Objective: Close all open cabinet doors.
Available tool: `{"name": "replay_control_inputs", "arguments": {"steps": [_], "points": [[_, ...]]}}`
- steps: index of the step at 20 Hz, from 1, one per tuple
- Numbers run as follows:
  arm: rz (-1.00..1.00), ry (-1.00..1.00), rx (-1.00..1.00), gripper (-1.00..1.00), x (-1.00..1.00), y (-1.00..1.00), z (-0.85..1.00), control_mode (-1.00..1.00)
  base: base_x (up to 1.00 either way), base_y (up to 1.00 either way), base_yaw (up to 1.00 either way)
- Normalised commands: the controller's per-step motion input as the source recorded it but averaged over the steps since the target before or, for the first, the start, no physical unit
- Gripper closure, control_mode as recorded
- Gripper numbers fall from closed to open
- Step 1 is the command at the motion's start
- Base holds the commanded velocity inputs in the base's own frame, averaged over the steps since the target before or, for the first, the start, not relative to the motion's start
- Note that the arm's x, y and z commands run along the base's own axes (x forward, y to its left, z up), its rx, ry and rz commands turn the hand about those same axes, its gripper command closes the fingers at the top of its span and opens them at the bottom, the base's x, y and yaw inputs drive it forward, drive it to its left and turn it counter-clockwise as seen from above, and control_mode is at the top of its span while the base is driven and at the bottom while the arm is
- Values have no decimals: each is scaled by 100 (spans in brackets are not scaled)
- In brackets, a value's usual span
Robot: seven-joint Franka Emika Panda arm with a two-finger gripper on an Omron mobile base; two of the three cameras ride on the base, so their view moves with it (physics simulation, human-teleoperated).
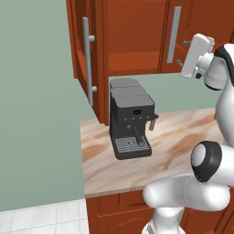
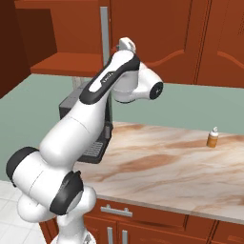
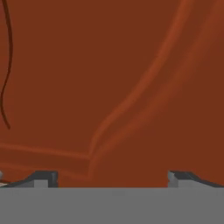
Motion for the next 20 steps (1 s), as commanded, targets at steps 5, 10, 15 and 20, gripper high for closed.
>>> {"name": "replay_control_inputs", "arguments": {"steps": [5,10,15,20], "points": [[-9,0,0,-100,21,-4,-7,-100,0,0,0],[-7,0,0,-100,-18,-10,-4,-100,0,0,0],[-1,0,2,-100,-46,-16,1,-100,0,0,0],[0,0,2,-100,-53,-3,3,-100,0,0,0]]}}
